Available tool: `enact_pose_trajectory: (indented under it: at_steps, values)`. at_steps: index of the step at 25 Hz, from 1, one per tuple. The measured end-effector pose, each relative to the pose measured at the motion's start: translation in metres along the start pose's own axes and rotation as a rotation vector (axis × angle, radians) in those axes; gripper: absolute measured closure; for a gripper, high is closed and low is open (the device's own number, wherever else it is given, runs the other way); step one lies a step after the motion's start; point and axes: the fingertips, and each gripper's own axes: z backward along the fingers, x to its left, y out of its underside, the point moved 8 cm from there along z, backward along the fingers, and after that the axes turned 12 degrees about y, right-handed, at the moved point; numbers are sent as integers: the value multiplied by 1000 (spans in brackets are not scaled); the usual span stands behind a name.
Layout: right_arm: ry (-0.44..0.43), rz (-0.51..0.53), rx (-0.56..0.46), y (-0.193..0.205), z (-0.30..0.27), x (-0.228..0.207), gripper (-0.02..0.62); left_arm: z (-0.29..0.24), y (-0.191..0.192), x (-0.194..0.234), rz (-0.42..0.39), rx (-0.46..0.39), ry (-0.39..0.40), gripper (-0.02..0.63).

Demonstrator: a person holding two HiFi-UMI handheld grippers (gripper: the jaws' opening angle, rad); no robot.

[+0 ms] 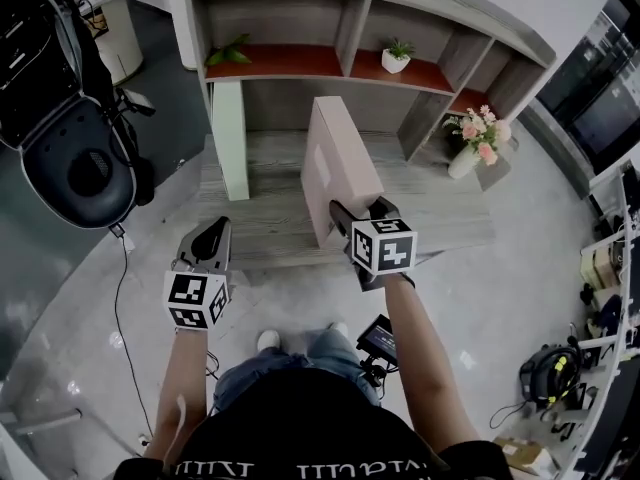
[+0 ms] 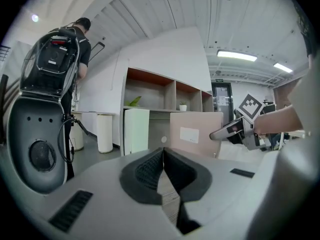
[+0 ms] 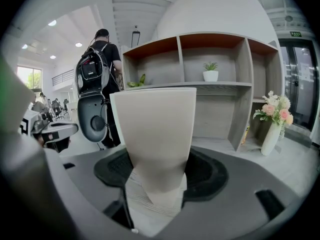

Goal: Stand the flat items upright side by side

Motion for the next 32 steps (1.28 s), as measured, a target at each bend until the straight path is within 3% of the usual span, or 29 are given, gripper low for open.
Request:
enact_pose_trajectory:
  at_steps: [5,16,32]
  values:
    - [-33,15,17,-14,-19,26,291,18,6,9,32,-3,-55,592]
    - [-15,9,50,-39,-52,88,291,59,8,28,30,-14,-147,592]
    - [-79,32,34,-76,-94,146,288,83,5,40,17,1,-198,592]
